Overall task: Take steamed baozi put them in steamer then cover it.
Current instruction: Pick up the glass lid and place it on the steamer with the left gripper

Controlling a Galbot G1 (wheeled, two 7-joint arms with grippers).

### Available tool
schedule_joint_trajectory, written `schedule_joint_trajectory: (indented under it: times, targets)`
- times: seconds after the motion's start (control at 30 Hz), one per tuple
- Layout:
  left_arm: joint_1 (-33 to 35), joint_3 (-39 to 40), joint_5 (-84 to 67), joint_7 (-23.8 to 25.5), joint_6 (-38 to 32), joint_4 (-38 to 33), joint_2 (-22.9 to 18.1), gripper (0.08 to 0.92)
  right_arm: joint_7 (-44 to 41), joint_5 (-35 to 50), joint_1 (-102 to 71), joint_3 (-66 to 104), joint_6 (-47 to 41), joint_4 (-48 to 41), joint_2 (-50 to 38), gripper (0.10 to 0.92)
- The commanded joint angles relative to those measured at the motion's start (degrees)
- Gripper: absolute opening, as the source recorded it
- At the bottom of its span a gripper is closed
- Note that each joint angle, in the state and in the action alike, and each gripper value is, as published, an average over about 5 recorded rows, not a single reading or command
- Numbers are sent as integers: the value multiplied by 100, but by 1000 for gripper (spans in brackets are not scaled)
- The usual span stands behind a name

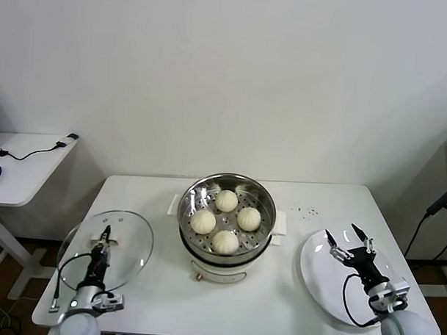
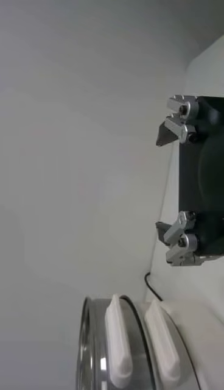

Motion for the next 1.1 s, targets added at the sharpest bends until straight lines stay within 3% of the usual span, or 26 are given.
schedule_joint_trajectory:
  times: [0.03,0.23,0.37,0.5,0.7,0.9,1.1]
  targets:
    - [1027,-55,-713,418,376,-2281,556,149,1,-54,30,19,22,-60,-11,823]
    - [1380,81,-909,691,1041,-3285,1056,149,4,-129,133,9,45,-174,-28,823]
    - [1303,521,-827,833,1562,-3470,1432,149,16,-196,224,-42,46,-243,-45,823]
    - [940,1343,-724,1152,2248,-3467,1821,149,35,-267,338,-121,45,-336,-66,823]
    - [-193,2913,-405,1916,3583,-3427,2196,149,62,-370,567,-269,50,-587,-66,823]
    - [-1480,3988,-224,2842,4272,-3235,1894,149,60,-449,671,-309,85,-767,-1,823]
    - [-2062,4503,299,3075,4376,-2714,1112,149,49,-454,676,-230,114,-820,25,823]
